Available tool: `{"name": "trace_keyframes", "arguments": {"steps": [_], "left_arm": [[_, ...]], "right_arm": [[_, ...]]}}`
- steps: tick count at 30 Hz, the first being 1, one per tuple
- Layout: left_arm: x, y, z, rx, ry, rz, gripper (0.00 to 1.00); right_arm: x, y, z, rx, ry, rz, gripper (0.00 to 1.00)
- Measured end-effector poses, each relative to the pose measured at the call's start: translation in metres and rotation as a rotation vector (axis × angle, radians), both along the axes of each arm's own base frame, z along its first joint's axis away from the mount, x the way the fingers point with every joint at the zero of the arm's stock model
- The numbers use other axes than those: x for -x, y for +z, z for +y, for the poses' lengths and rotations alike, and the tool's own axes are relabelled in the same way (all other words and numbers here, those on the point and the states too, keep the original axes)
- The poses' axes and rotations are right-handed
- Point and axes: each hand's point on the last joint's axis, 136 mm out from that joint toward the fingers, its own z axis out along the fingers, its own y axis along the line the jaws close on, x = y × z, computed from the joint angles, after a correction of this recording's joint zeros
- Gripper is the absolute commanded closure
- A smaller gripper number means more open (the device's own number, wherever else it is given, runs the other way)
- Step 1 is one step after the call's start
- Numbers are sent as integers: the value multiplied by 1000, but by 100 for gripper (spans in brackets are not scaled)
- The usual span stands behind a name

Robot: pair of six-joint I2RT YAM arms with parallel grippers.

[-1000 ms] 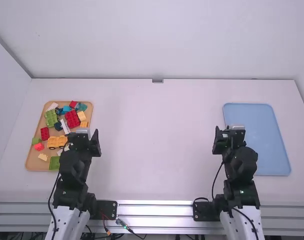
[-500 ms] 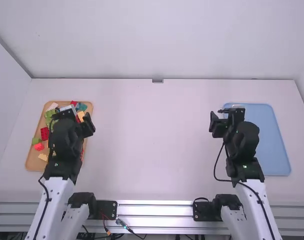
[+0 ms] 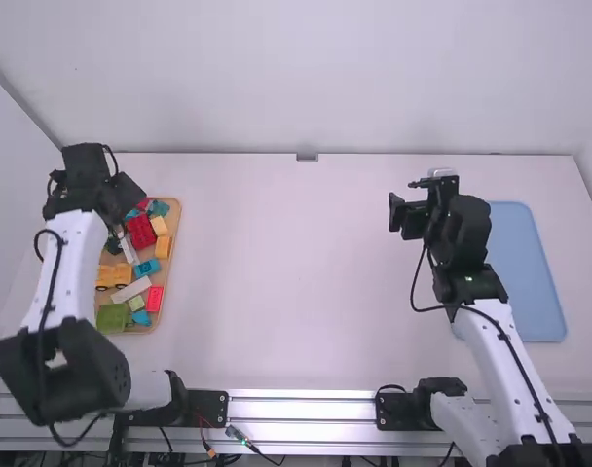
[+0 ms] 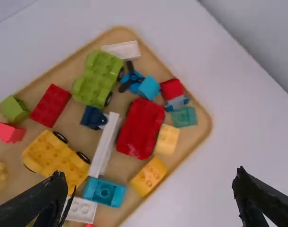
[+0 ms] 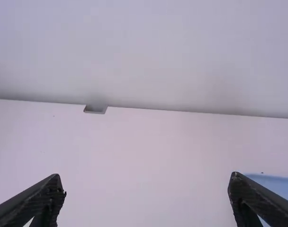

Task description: Assemble lego blocks to make yellow taxi

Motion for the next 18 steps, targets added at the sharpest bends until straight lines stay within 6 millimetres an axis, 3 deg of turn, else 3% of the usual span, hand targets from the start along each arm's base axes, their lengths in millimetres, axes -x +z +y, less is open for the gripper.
{"name": "trace_keyframes", "arguments": {"steps": [1,3,4,5,6,9,13,18], "left_arm": [[-1,-1,1,3,3,3,6],[-11,-22,28,78,83,47,4],[-11,-22,28,78,83,47,4],[-9,-35,38,119,132,71,3],[-2,-52,50,168,211,101,2],[14,-78,64,247,356,140,1],[32,-99,80,322,539,130,1],[38,-121,81,343,596,101,1]], "right_arm": [[-1,0,0,1,2,1,6],[-7,0,2,-2,6,9,4],[-7,0,2,-2,6,9,4],[-10,0,2,-2,5,12,3],[-12,0,2,1,7,13,2],[-15,0,3,-1,10,17,1],[-16,-2,4,-2,11,23,1],[-16,-3,4,-3,11,25,1]]}}
